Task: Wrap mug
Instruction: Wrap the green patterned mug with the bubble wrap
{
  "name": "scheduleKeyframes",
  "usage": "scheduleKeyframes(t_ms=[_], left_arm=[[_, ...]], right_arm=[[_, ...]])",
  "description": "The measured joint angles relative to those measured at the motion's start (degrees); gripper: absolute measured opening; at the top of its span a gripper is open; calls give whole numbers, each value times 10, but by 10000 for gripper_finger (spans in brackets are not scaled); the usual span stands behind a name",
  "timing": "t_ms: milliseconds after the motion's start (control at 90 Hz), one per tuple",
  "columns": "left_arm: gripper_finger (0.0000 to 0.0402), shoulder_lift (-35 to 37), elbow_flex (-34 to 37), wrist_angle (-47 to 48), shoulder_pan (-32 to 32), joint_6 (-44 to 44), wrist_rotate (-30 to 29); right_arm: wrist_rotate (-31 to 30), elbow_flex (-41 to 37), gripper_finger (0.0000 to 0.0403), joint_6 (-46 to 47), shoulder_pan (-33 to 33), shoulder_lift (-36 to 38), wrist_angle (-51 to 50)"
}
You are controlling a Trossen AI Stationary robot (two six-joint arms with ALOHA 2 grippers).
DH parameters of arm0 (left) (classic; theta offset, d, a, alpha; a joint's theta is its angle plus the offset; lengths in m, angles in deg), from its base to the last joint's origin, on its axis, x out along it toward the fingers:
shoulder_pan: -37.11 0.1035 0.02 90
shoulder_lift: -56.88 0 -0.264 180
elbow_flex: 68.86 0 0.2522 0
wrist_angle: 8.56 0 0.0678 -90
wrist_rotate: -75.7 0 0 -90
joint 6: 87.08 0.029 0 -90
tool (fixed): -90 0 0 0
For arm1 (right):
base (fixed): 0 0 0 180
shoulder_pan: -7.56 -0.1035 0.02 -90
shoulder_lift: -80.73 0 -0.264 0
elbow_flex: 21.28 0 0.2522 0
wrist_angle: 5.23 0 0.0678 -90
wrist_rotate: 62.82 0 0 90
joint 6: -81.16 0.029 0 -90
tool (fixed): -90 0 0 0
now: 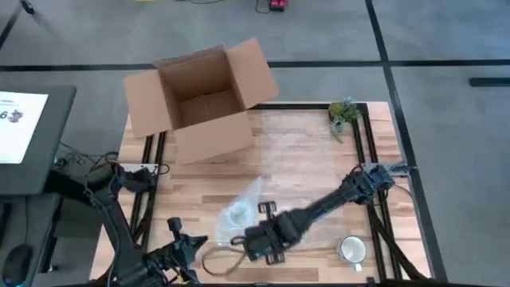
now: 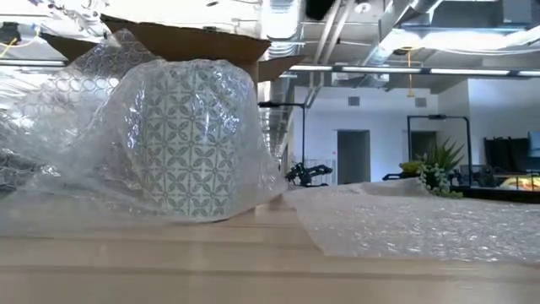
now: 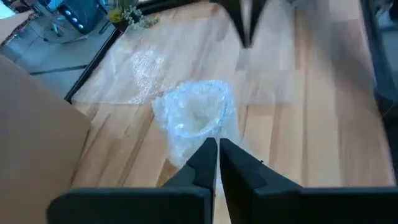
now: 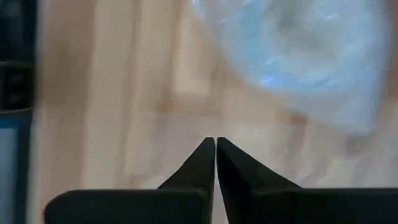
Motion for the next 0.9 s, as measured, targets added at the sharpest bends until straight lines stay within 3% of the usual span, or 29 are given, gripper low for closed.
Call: scheduleKeyframes(t_ms=[133, 289, 533, 767, 900], left_arm=[[24, 0, 22, -87, 35, 94, 2], [89, 0, 38, -206, 92, 255, 43], [188, -1, 38, -290, 200, 426, 238], [195, -3, 46, -307, 279, 457, 352], [187, -13, 75, -319, 314, 441, 382]], right_arm=[[-1, -42, 68, 21, -42, -6, 46], [-19, -87, 127, 61, -68, -6, 72], [-28, -107, 200, 131, -91, -5, 70], [-28, -107, 211, 163, -115, -5, 70], [-28, -107, 207, 175, -120, -4, 70]])
